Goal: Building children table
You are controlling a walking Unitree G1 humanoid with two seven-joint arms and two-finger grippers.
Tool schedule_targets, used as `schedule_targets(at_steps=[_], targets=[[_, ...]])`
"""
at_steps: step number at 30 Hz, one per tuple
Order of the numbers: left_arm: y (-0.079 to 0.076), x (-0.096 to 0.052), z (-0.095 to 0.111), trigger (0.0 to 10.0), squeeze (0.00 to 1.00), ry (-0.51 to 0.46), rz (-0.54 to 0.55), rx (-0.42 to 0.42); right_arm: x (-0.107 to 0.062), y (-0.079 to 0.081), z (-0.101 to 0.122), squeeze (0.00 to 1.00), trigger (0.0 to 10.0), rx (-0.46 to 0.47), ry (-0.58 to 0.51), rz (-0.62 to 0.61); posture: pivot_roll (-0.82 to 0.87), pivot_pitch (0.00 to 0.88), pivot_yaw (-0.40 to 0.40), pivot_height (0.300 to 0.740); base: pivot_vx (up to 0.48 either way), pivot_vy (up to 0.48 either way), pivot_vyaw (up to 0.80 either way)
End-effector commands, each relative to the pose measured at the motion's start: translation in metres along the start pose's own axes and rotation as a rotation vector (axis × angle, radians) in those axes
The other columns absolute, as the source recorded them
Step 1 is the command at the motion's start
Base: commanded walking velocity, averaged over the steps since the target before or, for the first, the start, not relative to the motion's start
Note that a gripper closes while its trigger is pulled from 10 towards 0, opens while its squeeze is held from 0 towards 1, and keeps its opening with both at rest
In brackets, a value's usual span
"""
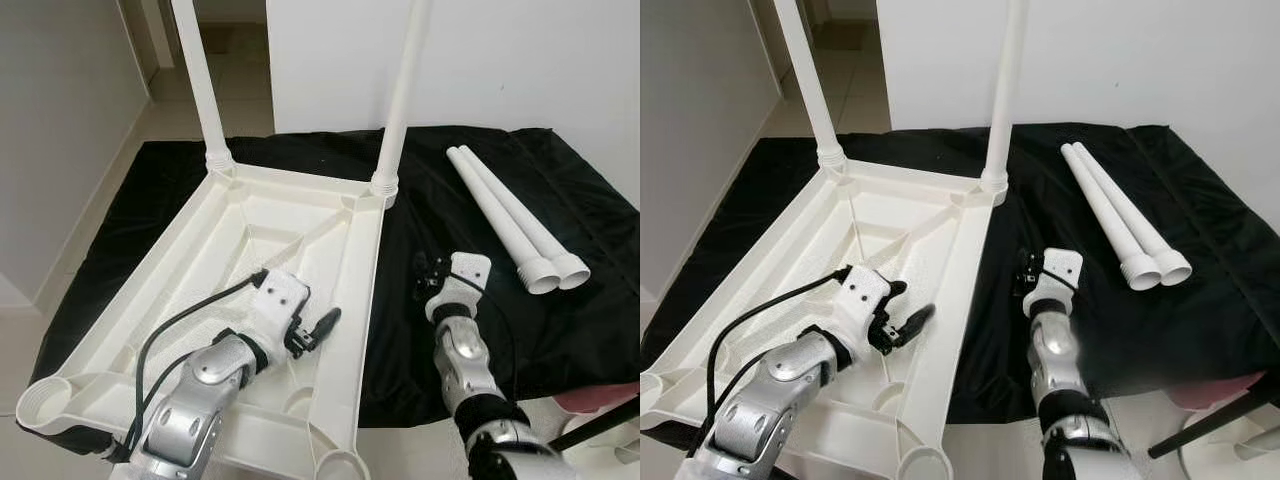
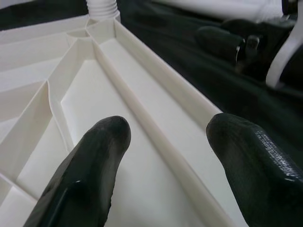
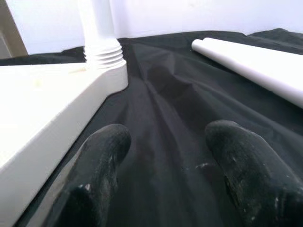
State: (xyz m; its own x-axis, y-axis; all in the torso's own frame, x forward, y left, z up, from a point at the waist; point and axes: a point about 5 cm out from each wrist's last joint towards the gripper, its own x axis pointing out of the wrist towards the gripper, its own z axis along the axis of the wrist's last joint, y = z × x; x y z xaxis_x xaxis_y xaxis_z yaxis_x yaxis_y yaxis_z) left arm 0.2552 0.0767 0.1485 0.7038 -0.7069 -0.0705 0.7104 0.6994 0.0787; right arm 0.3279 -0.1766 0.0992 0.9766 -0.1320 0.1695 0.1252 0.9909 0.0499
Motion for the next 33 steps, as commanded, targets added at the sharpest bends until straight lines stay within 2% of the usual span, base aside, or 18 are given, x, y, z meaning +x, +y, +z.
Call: schedule_targets(at_steps=[1,5,7,11,13,16,17,22,27,30,33], targets=[[0.002,-0.002,0.003,10.0,0.00,-0.023,0.045,0.002,-0.001,0.003,0.002,0.00,10.0,0.000,-0.012,0.008,0.02,0.027,0.021,0.740,0.000,0.000,0.00],[0.000,-0.005,0.004,10.0,0.00,-0.036,0.046,0.009,-0.010,0.006,0.003,0.00,10.0,-0.005,-0.028,0.022,0.02,0.025,0.021,0.740,0.000,0.000,0.00],[-0.001,-0.011,0.003,10.0,0.00,-0.042,0.039,0.012,-0.019,0.006,0.002,0.00,10.0,-0.016,-0.032,0.043,0.02,0.018,0.017,0.740,0.000,0.000,0.00],[-0.001,-0.017,0.003,10.0,0.00,-0.051,0.010,0.003,-0.024,0.002,0.003,0.00,10.0,-0.023,-0.027,0.042,0.03,0.017,0.012,0.740,0.000,0.000,0.00],[-0.004,-0.029,0.004,10.0,0.00,-0.059,-0.075,-0.001,-0.024,-0.005,0.006,0.00,10.0,-0.032,-0.024,0.028,0.03,0.012,0.010,0.740,0.000,0.000,0.00],[-0.006,-0.034,0.004,10.0,0.00,-0.058,-0.112,0.000,-0.023,-0.007,0.006,0.00,10.0,-0.034,-0.023,0.024,0.03,0.009,0.009,0.740,0.000,0.000,0.00],[-0.007,-0.041,0.001,10.0,0.00,-0.024,-0.162,0.018,-0.023,-0.008,0.007,0.00,10.0,-0.039,-0.019,0.021,0.03,0.007,0.008,0.740,0.000,0.000,0.00],[-0.006,-0.048,-0.004,10.0,0.00,0.009,-0.204,0.035,-0.024,-0.011,0.006,0.00,10.0,-0.048,-0.009,0.020,0.03,0.004,0.004,0.740,0.000,0.000,0.00],[-0.005,-0.054,-0.009,10.0,0.00,0.038,-0.214,0.051,-0.024,-0.023,0.007,0.00,10.0,-0.065,0.001,-0.010,0.03,0.001,0.006,0.740,0.000,0.000,0.00],[-0.006,-0.066,-0.013,10.0,0.00,0.067,-0.251,0.028,-0.026,-0.031,0.008,0.00,10.0,-0.083,0.012,-0.020,0.03,0.000,0.003,0.740,0.000,0.000,0.00],[-0.005,-0.072,-0.013,10.0,0.00,0.078,-0.270,0.013,-0.027,-0.034,0.007,0.00,10.0,-0.088,0.019,-0.023,0.03,0.000,0.003,0.740,0.000,0.000,0.00]])
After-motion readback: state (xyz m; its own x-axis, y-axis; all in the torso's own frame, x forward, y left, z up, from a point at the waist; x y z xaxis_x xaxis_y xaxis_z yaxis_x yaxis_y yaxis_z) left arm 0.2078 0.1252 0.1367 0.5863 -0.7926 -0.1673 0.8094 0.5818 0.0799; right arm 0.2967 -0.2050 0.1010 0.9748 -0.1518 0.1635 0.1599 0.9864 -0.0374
